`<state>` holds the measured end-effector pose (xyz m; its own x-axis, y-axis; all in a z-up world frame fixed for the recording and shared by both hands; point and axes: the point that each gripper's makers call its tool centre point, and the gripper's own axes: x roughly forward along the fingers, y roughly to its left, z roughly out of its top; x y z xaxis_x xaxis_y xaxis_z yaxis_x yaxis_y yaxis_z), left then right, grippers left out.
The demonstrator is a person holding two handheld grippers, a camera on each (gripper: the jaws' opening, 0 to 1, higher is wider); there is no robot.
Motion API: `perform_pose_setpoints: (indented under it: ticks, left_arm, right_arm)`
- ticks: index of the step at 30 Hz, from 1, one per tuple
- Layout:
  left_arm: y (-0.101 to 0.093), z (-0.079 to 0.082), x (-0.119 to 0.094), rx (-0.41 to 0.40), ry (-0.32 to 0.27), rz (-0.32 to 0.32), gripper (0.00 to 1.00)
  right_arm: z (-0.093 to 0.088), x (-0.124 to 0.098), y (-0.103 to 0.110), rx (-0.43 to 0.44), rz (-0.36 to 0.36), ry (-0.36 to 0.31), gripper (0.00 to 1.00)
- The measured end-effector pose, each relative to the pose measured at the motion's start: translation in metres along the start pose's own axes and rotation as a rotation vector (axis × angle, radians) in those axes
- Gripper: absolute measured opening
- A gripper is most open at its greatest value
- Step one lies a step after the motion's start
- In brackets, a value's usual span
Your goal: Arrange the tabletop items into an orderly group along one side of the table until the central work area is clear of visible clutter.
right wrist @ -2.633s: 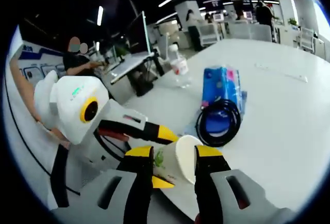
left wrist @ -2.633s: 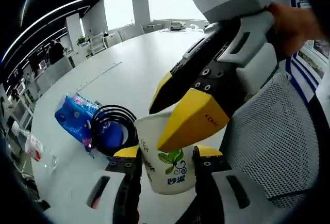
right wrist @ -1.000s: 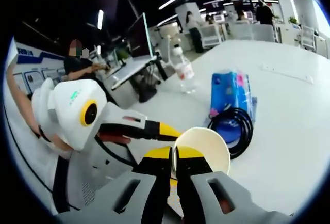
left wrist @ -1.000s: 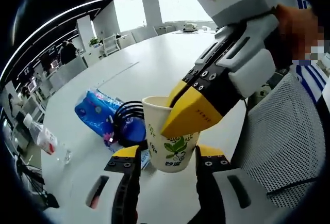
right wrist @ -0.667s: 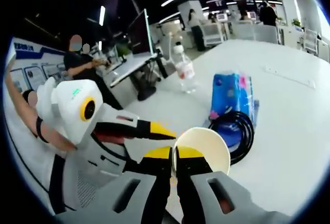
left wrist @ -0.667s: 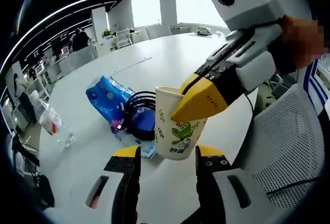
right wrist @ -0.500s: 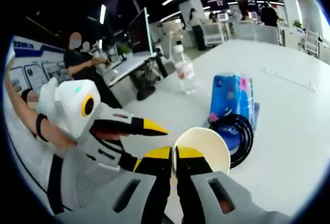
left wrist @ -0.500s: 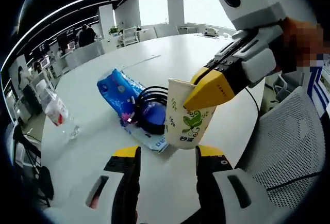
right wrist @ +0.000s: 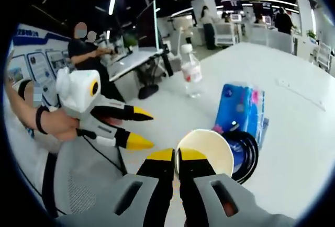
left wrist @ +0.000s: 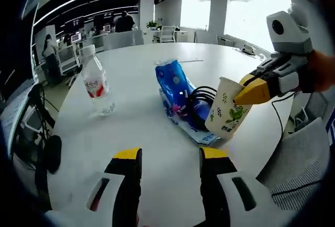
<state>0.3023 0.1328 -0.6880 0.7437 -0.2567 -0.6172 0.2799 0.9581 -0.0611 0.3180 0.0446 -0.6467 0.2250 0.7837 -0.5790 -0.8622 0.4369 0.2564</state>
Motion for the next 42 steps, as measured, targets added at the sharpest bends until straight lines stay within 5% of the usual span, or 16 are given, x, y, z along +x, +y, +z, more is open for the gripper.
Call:
perform_pose_setpoints:
  ticks: [16, 32, 42]
  left_arm:
    - [0.045, -0.007, -0.01, -0.087, 0.003, 0.082, 0.44]
    - [0.05, -0.009, -0.017, -0.145, -0.009, 0.093, 0.43]
    - [0.052, -0.017, -0.021, -0.154, 0.003, 0.086, 0.42]
  right_arm:
    - [0.018, 0.047, 0.004, -0.101, 0.066, 0.065, 0.0]
    - [0.043, 0.106, -0.003, -0.217, 0.122, 0.117, 0.0]
    - [0.07, 0.136, -0.026, -0.322, 0.093, 0.13, 0.0]
